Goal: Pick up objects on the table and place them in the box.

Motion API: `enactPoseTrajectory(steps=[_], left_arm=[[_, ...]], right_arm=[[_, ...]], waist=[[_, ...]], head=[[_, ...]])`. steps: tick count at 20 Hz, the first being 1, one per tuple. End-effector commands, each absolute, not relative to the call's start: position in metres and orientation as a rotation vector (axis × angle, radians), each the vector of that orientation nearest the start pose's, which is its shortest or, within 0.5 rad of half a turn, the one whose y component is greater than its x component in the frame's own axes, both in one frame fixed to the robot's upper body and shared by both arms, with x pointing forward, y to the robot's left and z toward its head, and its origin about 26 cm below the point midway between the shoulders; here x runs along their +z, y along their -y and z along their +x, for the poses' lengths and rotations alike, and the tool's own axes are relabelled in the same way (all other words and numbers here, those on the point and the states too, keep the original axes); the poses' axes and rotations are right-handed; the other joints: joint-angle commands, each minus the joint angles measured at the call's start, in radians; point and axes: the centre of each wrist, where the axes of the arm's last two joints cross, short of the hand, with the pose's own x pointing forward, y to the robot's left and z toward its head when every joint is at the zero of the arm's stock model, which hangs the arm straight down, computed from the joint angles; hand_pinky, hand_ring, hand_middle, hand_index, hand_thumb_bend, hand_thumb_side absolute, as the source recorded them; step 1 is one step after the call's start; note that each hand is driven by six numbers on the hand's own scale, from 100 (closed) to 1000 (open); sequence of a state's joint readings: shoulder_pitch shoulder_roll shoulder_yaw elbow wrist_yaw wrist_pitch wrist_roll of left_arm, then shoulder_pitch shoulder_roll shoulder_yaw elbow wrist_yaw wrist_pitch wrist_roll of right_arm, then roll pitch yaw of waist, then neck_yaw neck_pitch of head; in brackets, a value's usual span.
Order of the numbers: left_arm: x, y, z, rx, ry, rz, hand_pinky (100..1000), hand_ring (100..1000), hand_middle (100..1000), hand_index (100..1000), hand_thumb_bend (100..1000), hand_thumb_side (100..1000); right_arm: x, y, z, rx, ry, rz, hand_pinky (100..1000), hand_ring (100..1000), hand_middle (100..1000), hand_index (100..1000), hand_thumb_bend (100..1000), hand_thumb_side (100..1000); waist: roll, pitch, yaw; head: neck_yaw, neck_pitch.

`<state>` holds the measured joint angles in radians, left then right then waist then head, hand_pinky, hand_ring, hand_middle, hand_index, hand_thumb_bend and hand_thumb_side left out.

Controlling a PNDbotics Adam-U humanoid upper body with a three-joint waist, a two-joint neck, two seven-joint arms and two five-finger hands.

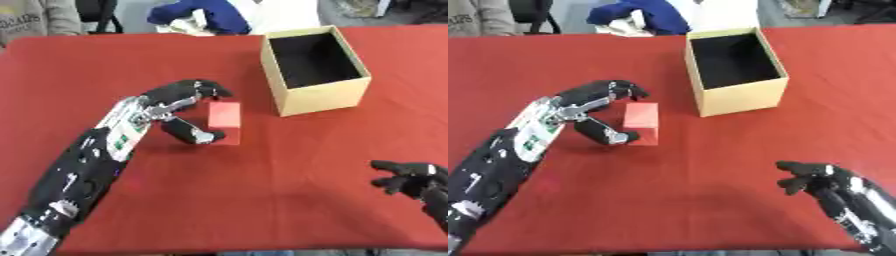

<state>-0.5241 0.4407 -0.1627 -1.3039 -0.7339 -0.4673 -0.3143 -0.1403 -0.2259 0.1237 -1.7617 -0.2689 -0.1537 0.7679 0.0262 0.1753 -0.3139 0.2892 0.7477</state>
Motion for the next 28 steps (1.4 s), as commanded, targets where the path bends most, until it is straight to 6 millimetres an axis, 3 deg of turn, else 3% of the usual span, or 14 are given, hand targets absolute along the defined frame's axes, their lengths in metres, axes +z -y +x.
enactPoseTrajectory(steps=[1,13,17,24,28], left_arm=[[0.1192,-0.2930,0.4044,-1.622,1.732,0.622,1000,794,813,941,415,652],[0.1127,-0.2947,0.4104,-1.636,1.698,0.637,1000,772,767,928,425,672],[0.1109,-0.2959,0.4115,-1.637,1.687,0.647,1000,749,714,917,423,674],[0.1101,-0.2978,0.4115,-1.608,1.692,0.659,1000,625,418,817,350,622],[0.1160,-0.2981,0.4100,-1.554,1.733,0.659,1000,601,341,786,297,574]], right_arm=[[0.0874,0.2416,0.3027,0.906,1.884,0.714,845,947,587,823,100,558],[0.0871,0.2413,0.3029,0.907,1.879,0.716,846,947,587,823,100,558],[0.0872,0.2412,0.3030,0.908,1.879,0.716,846,947,587,823,100,558],[0.0876,0.2412,0.3033,0.909,1.879,0.717,846,947,586,823,100,557],[0.0877,0.2414,0.3034,0.909,1.879,0.717,846,947,586,823,100,557]], waist=[[-0.001,-0.016,-0.002],[0.003,-0.016,-0.005],[0.004,-0.016,-0.004],[0.004,-0.016,-0.001],[0.004,-0.017,0.001]], head=[[0.003,0.005],[0.004,0.006],[0.003,0.006],[0.002,0.005],[0.001,0.004]])
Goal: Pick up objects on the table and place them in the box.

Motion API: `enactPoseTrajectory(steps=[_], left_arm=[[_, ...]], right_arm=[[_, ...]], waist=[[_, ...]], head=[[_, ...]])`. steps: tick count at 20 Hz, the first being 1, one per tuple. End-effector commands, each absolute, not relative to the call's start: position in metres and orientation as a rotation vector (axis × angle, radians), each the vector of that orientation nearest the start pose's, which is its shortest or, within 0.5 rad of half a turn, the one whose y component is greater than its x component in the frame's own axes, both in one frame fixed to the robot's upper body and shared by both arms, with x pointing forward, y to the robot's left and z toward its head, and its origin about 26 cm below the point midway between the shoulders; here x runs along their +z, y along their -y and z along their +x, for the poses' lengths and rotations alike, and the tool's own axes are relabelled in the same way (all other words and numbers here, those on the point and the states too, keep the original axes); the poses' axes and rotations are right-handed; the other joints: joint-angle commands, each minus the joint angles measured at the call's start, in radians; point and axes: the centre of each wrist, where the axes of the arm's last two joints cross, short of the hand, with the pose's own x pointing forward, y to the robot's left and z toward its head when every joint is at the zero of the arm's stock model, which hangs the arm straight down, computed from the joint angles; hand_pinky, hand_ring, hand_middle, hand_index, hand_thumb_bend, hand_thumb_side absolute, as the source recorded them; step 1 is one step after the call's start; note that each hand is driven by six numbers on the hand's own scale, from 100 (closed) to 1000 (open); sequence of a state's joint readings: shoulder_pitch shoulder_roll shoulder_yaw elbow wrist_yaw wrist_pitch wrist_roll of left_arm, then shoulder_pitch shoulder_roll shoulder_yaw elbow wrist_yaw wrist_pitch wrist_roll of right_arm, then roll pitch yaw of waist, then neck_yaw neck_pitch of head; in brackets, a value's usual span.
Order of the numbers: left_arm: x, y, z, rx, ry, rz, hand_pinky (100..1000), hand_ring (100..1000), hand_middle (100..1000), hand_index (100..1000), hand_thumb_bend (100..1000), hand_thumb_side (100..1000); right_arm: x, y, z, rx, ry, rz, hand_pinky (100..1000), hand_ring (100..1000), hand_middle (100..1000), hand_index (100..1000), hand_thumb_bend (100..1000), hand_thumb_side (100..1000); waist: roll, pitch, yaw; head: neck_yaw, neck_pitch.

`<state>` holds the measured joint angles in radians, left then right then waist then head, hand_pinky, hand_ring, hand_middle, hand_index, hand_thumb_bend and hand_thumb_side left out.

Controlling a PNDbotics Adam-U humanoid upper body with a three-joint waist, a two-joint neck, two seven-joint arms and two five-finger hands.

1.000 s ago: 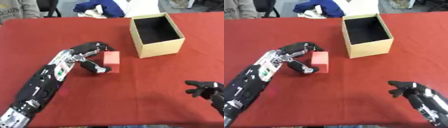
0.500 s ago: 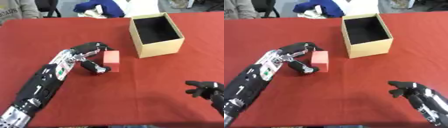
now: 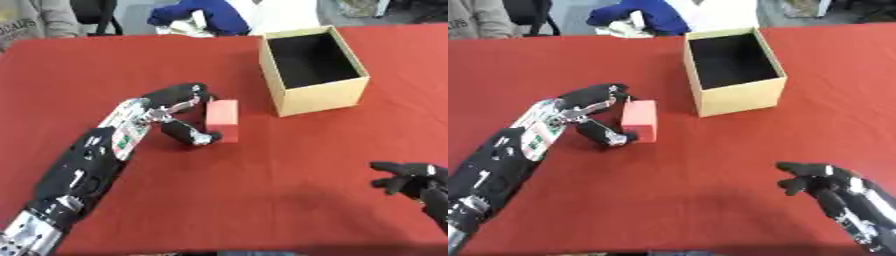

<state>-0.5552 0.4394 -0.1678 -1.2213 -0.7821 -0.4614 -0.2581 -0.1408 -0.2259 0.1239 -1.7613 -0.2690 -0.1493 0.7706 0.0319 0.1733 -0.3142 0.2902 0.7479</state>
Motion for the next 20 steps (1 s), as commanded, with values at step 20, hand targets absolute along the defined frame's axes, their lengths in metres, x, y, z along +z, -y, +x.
enactPoseTrajectory(steps=[20], left_arm=[[0.221,-0.284,0.421,-1.412,2.037,0.603,1000,594,341,788,225,412]], right_arm=[[0.090,0.236,0.305,0.941,1.870,0.749,847,947,586,823,100,558]], waist=[[0.006,-0.012,-0.036]], head=[[0.016,-0.012]])
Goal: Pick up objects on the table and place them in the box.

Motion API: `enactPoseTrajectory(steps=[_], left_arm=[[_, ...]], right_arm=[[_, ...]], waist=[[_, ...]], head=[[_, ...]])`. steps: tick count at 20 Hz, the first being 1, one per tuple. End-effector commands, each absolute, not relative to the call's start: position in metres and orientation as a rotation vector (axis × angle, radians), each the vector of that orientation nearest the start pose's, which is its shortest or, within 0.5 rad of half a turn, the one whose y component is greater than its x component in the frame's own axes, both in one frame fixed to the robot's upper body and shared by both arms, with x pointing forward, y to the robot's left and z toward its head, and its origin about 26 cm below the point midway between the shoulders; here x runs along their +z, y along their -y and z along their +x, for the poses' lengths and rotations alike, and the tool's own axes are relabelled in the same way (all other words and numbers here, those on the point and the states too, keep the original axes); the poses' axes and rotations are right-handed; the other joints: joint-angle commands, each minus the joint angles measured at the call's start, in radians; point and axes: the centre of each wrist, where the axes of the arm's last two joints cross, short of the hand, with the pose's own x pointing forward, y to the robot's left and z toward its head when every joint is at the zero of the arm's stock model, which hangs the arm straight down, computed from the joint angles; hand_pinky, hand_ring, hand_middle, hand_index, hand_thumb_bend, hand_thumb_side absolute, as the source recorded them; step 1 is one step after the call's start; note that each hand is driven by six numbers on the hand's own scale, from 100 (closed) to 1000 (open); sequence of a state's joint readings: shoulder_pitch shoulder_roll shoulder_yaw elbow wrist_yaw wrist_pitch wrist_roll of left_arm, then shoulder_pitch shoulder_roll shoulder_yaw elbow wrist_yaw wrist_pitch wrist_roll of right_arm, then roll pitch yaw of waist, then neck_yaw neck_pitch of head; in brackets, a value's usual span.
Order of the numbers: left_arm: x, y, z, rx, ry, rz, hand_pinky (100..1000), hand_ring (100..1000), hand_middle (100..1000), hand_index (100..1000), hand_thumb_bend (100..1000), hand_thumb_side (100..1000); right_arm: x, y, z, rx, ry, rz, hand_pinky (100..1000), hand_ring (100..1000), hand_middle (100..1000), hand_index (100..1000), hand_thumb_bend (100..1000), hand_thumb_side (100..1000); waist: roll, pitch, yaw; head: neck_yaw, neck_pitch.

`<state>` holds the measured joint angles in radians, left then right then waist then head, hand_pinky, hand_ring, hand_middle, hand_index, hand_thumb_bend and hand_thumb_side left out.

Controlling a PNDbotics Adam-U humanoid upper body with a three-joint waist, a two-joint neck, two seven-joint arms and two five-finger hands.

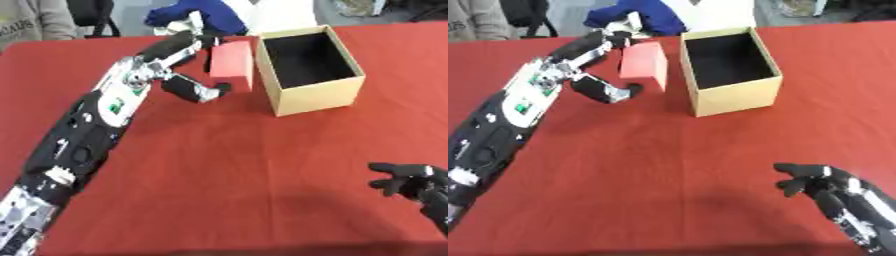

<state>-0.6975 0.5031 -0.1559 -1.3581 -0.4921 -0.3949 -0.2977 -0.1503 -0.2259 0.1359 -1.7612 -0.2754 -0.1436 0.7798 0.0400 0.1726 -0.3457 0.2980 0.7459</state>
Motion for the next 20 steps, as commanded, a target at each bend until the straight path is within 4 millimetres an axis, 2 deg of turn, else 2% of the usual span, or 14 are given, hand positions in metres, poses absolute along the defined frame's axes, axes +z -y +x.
enactPoseTrajectory(steps=[1,9,20], left_arm=[[0.225,-0.283,0.424,-1.406,2.046,0.603,1000,593,343,789,221,411],[0.247,-0.284,0.451,-1.332,2.063,0.620,1000,591,363,791,195,420],[0.240,-0.292,0.473,-1.312,2.026,0.687,1000,603,429,799,209,444]], right_arm=[[0.090,0.235,0.305,0.946,1.869,0.753,847,947,585,823,100,558],[0.095,0.226,0.307,0.999,1.863,0.797,848,947,585,824,100,559],[0.101,0.219,0.309,1.057,1.878,0.809,848,948,586,824,100,558]], waist=[[-0.001,-0.010,-0.012],[0.009,0.006,-0.075],[0.026,0.037,-0.134]], head=[[0.011,-0.011],[0.033,-0.028],[0.044,-0.059]])
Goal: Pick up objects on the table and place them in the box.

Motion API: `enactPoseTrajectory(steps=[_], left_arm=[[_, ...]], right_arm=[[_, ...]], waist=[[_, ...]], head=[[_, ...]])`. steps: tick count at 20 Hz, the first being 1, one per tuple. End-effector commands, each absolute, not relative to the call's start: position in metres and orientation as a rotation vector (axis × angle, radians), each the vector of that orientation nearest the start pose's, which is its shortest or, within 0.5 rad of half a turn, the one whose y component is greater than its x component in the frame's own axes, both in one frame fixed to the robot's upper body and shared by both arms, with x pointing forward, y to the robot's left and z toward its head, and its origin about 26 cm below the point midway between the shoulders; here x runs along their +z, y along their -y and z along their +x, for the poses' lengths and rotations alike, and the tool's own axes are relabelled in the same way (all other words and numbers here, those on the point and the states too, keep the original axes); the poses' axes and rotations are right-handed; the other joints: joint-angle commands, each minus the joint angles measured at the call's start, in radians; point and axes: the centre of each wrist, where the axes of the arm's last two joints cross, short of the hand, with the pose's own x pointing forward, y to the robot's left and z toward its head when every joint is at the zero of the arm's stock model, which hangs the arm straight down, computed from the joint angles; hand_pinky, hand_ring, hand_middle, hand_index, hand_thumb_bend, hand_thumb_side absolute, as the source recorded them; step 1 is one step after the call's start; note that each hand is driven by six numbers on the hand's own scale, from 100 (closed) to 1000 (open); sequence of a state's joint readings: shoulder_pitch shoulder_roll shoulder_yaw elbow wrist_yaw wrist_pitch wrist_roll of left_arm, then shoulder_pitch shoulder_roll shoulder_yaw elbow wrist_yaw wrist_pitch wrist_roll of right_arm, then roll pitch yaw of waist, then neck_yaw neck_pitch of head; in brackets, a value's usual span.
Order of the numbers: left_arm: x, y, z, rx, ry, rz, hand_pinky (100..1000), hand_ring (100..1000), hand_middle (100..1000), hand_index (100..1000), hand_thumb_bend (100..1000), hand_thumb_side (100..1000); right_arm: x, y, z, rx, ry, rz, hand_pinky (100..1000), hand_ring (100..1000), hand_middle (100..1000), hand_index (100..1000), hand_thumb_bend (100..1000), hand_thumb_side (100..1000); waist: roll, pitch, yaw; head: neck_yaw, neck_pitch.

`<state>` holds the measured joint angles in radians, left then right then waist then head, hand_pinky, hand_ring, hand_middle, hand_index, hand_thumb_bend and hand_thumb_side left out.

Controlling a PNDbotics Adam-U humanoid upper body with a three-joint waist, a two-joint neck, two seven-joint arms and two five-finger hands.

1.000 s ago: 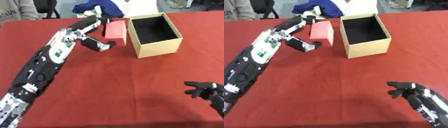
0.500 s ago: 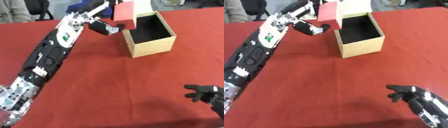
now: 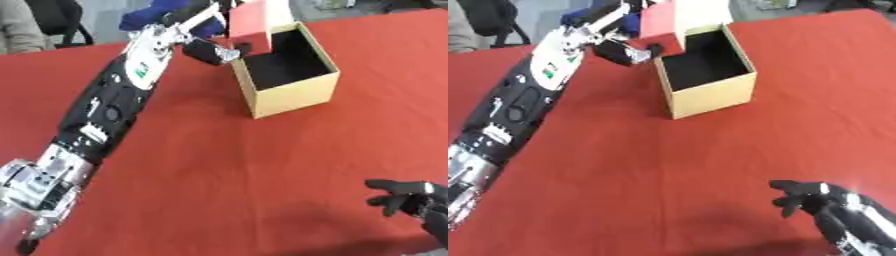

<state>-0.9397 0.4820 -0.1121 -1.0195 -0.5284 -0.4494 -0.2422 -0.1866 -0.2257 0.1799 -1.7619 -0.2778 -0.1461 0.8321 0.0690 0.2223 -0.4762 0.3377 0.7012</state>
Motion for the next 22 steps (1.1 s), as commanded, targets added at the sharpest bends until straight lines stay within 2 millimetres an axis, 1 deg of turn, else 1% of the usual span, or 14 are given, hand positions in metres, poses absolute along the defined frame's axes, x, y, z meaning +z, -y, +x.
enactPoseTrajectory(steps=[1,2,5,7,9,12,15,18,19,20,22], left_arm=[[0.239,-0.292,0.474,-1.314,2.024,0.695,1000,605,439,801,213,442],[0.238,-0.292,0.475,-1.316,2.021,0.703,1000,606,440,801,224,428],[0.235,-0.293,0.476,-1.325,2.012,0.726,1000,608,446,803,225,445],[0.234,-0.293,0.477,-1.332,2.010,0.735,1000,611,467,808,228,447],[0.232,-0.292,0.478,-1.349,2.007,0.742,1000,617,483,812,252,450],[0.229,-0.291,0.479,-1.372,1.991,0.752,1000,625,522,823,256,464],[0.227,-0.291,0.479,-1.384,1.982,0.756,1000,629,537,827,261,465],[0.225,-0.289,0.480,-1.390,1.982,0.757,1000,658,606,836,268,480],[0.224,-0.289,0.480,-1.393,1.982,0.756,1000,675,639,839,297,506],[0.224,-0.288,0.480,-1.396,1.985,0.756,1000,701,683,845,277,502],[0.222,-0.287,0.480,-1.397,1.989,0.753,1000,737,740,858,293,535]], right_arm=[[0.101,0.218,0.309,1.059,1.879,0.808,848,948,586,824,100,558],[0.102,0.218,0.309,1.061,1.880,0.809,848,948,586,824,100,559],[0.102,0.217,0.309,1.063,1.881,0.810,848,948,586,824,100,559],[0.102,0.217,0.310,1.063,1.880,0.810,848,948,586,824,100,559],[0.102,0.217,0.310,1.063,1.880,0.812,849,948,586,824,100,558],[0.102,0.217,0.310,1.062,1.881,0.813,848,948,586,824,100,558],[0.102,0.217,0.309,1.060,1.882,0.813,849,948,586,824,100,557],[0.102,0.217,0.309,1.059,1.882,0.816,849,948,586,824,100,557],[0.102,0.217,0.309,1.058,1.882,0.817,849,948,586,824,100,563],[0.102,0.217,0.309,1.058,1.882,0.817,849,947,586,824,100,556],[0.101,0.217,0.309,1.056,1.881,0.819,849,948,586,824,100,555]], waist=[[-0.002,-0.011,-0.006],[0.000,-0.010,-0.009],[0.003,-0.008,-0.017],[0.005,-0.008,-0.020],[0.005,-0.009,-0.022],[0.004,-0.012,-0.029],[0.003,-0.014,-0.036],[0.003,-0.017,-0.043],[0.003,-0.019,-0.045],[0.002,-0.020,-0.047],[0.001,-0.024,-0.047]], head=[[0.005,-0.015],[0.004,-0.016],[0.003,-0.019],[0.003,-0.021],[0.003,-0.021],[0.003,-0.023],[0.004,-0.023],[0.005,-0.023],[0.005,-0.023],[0.004,-0.024],[0.004,-0.024]])
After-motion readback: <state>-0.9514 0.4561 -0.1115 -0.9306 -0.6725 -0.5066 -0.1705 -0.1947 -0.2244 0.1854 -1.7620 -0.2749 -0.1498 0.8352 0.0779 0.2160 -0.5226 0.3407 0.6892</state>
